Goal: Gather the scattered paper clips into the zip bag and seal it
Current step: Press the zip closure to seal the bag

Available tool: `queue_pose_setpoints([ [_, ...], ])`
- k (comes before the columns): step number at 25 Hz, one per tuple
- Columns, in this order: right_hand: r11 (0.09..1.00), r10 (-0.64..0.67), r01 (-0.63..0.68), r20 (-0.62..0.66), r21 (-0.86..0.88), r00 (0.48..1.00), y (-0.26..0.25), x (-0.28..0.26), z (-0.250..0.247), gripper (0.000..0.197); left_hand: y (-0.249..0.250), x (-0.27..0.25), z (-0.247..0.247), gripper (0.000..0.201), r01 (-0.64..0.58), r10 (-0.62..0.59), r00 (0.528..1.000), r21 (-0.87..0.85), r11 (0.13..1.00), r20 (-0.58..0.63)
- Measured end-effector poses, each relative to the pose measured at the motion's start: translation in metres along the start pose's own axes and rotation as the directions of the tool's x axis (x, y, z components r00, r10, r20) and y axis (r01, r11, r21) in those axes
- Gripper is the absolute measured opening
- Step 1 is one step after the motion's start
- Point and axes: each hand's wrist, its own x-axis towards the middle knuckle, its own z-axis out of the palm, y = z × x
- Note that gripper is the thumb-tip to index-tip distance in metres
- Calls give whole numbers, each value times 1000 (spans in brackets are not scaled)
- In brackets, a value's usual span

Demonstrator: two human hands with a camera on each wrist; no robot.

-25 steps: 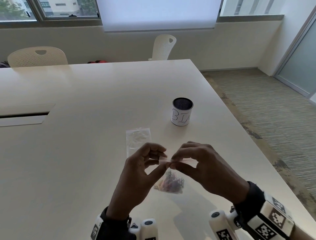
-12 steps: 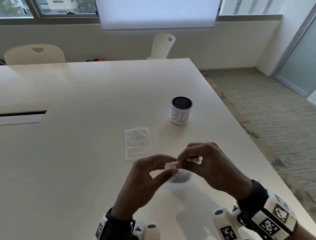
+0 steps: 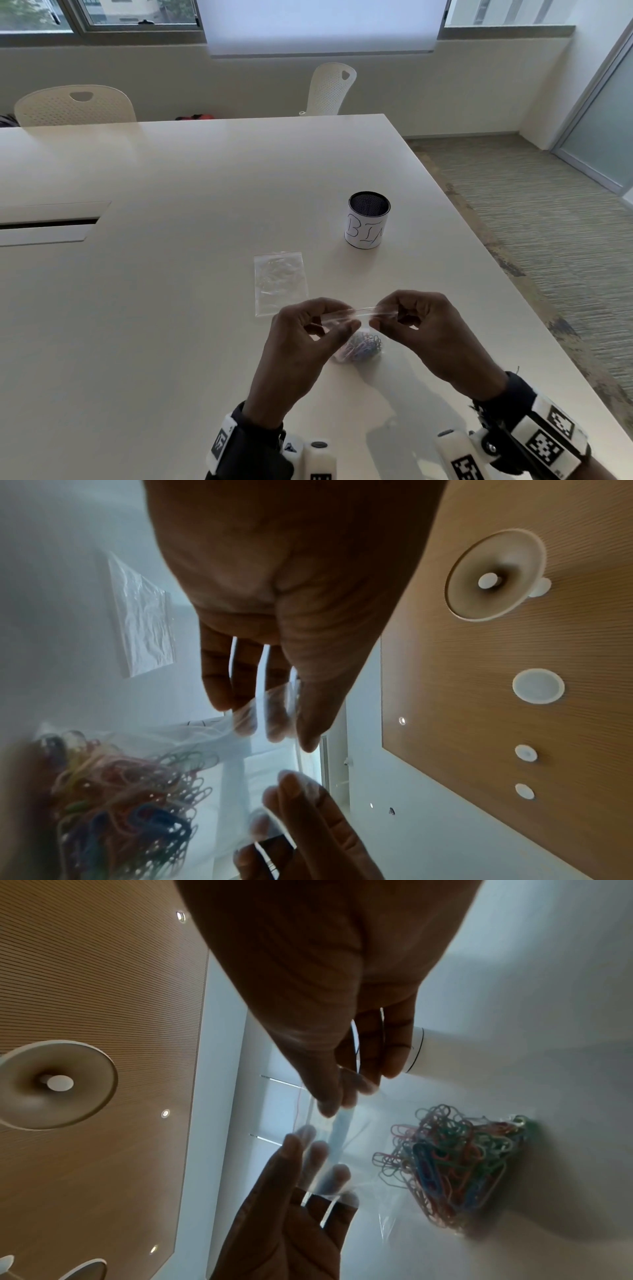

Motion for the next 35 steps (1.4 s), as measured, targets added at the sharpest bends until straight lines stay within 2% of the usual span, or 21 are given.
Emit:
queue_pose_setpoints([
  [13, 1000, 12, -12, -24, 11, 1000, -7, -10, -1, 2, -1, 9, 1, 12, -22, 20, 998, 39, 999, 53],
  [23, 999, -40, 38, -80, -24, 996, -5, -13, 4, 14, -1, 5, 8, 18, -10, 7, 998, 40, 999, 59],
  [28, 995, -96, 92, -119, -36, 988, -6, -15, 8, 15, 3, 6, 12, 9, -36, 34, 998, 48, 998, 45],
  [32, 993, -117, 115, -123, -29, 985, -1, -15, 5, 11, 4, 5, 17, 14, -91, 87, 996, 150, 984, 33],
  [35, 987, -126, 114, -105, -112, 986, 2, -15, 1, 14, 3, 3, 20, 15, -125, 123, 992, 179, 976, 19],
])
